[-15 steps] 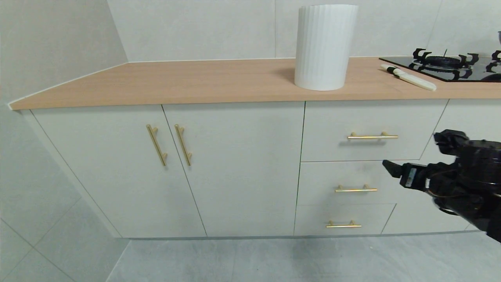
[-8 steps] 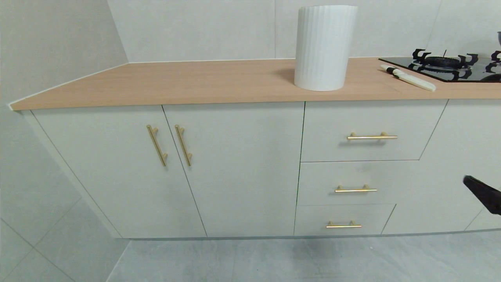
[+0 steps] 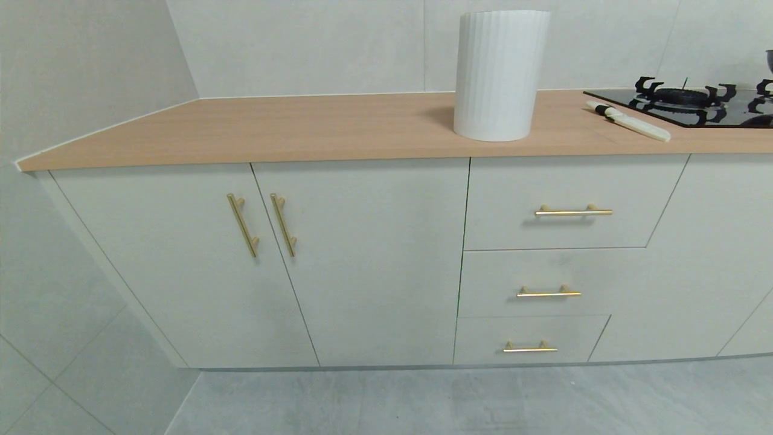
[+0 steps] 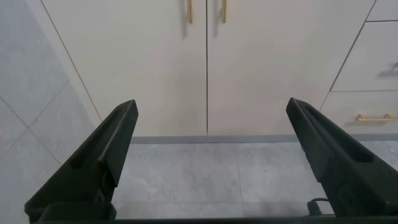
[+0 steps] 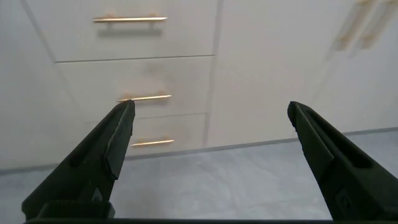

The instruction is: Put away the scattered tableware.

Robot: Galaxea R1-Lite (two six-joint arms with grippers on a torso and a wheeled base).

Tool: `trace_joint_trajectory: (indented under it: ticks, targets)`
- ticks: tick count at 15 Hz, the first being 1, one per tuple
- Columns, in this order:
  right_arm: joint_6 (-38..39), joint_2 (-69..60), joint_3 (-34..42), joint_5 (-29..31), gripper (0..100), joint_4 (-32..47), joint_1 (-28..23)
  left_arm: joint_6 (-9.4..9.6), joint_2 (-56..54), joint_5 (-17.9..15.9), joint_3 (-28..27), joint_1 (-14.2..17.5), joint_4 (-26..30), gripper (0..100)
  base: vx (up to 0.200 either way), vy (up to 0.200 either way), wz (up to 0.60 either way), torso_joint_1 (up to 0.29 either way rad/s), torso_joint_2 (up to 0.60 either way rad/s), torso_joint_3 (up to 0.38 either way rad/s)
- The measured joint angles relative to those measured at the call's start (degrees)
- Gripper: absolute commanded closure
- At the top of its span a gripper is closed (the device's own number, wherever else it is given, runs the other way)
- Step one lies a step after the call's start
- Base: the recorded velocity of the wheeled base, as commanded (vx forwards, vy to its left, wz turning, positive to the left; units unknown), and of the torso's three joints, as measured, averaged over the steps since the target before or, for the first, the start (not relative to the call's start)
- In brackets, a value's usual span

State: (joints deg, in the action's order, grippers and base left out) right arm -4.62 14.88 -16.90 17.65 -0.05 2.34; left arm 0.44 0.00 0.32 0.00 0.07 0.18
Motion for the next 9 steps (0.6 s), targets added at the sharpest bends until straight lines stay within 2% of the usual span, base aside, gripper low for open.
trace_joint_trajectory:
  ticks: [3, 5, 7, 9]
  targets:
    - [-0.3, -8.0, 0.5, -1.0, 0, 5.1, -2.9, 0.00, 0.0, 0.0, 0.0, 0.0, 0.0, 0, 0.000, 0.000, 0.00, 0.000, 0.00, 0.000]
    - [0.0, -11.9, 1.6, -6.0, 0, 5.4, -2.7, 0.00, 0.0, 0.0, 0.0, 0.0, 0.0, 0, 0.000, 0.000, 0.00, 0.000, 0.00, 0.000]
    - [0.3, -13.7, 3.6, -7.4, 0, 4.8, -2.5, 0.00, 0.0, 0.0, 0.0, 0.0, 0.0, 0, 0.000, 0.000, 0.00, 0.000, 0.00, 0.000]
    - [0.4, -14.5, 7.1, -11.3, 0, 3.2, -2.4, 0.00, 0.0, 0.0, 0.0, 0.0, 0.0, 0, 0.000, 0.000, 0.00, 0.000, 0.00, 0.000]
